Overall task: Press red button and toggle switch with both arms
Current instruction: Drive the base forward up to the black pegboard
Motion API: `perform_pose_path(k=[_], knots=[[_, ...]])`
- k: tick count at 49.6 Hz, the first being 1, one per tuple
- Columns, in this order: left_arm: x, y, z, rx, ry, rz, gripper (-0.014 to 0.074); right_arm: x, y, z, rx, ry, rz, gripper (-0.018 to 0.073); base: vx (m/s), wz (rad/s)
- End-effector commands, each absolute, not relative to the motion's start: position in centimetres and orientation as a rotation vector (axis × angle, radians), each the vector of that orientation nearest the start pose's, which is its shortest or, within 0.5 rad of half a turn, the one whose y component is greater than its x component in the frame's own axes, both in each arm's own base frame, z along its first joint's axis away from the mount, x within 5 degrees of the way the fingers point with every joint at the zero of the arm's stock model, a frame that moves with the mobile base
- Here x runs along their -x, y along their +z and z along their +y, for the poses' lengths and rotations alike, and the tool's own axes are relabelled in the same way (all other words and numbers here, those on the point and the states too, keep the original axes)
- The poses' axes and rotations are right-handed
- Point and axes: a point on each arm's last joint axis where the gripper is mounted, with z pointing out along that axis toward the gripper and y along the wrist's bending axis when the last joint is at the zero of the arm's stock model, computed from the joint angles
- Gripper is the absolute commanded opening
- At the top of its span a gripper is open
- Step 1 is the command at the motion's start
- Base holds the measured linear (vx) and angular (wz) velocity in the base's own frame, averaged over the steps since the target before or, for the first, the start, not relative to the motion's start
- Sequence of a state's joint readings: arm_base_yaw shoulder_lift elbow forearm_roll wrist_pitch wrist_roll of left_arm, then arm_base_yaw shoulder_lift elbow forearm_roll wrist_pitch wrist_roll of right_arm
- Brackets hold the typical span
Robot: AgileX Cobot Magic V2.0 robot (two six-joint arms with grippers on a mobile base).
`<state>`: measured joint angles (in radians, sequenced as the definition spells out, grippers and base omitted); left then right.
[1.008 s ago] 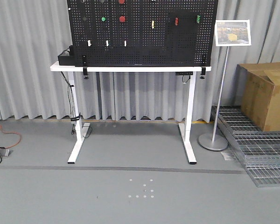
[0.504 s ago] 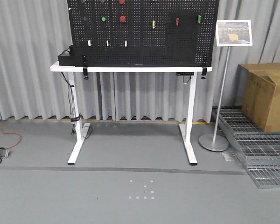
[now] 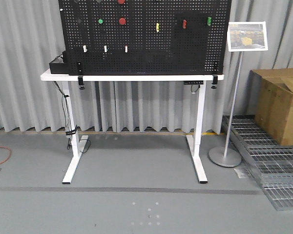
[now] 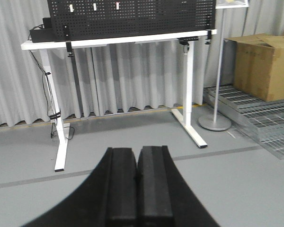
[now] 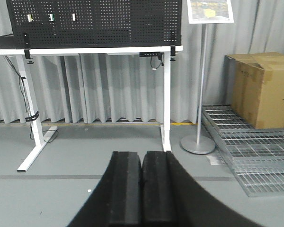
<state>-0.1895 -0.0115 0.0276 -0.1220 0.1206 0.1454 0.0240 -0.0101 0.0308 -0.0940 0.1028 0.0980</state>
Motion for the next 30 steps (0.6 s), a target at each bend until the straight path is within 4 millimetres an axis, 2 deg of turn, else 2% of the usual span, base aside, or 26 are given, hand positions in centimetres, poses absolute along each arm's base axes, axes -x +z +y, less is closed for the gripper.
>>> perform_pose_path(k=[1, 30], knots=[[-5.57, 19.0, -1.12, -0.162, -0.144, 1.551, 0.0002, -5.61, 19.87, 0.08, 0.017, 0.006, 1.518, -0.0003, 0.37, 0.09], [-5.57, 19.0, -1.12, -0.162, -0.144, 1.551, 0.0002, -5.61, 19.87, 0.08, 0.017, 0.006, 1.518, -0.0003, 0.49, 0.03]])
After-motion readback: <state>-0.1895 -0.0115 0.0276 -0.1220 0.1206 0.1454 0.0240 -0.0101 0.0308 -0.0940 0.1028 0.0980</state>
